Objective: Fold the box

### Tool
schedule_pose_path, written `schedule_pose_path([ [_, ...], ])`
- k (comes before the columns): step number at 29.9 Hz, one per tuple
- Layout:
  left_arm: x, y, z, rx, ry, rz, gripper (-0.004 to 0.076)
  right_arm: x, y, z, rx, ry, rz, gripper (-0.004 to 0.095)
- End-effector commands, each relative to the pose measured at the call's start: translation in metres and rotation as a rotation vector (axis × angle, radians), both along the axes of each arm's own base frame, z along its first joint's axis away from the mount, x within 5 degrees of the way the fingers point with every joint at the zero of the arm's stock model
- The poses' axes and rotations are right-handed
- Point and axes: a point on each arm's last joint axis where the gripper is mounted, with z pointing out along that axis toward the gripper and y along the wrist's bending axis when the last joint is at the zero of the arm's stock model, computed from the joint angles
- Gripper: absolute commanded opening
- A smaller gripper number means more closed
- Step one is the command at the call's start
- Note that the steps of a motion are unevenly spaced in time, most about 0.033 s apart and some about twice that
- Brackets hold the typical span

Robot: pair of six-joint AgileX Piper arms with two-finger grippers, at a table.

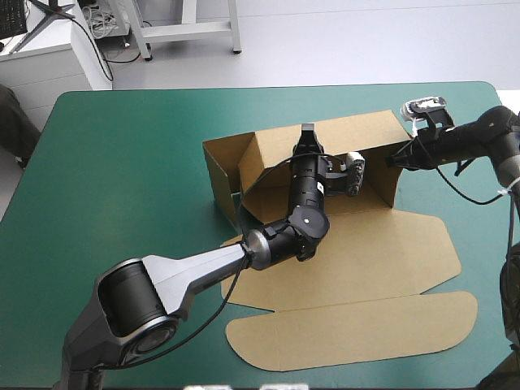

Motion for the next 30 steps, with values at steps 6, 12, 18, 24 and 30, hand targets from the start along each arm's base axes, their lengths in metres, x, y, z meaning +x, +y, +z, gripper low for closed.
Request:
schedule_pose_path([
  [6,-0.010,-0.008,0.022,-0.064,-0.015,-0.104,0.0002,-0.009,0.031,0.005,0.008,0.049,0.102,0.0004],
  [12,-0.010,-0.009,0.024,-0.049,-0.035,-0.119,0.0176,-0.008,0.033,0.005,0.006,0.044,0.079,0.0004],
  [18,-0.012,-0.014,0.028,-0.095,-0.070,-0.170,0.0406,-0.005,0.031,0.005,-0.002,0.038,0.025,0.0004],
  [24,-0.016,-0.014,0.035,-0.158,-0.087,-0.158,0.0406,0.003,0.025,0.005,-0.015,-0.001,-0.081,0.0004],
  [30,-0.036,-0.016,0.058,-0.206,-0.118,-0.177,0.0394,0.012,0.016,0.008,-0.055,-0.030,-0.210,0.0003],
])
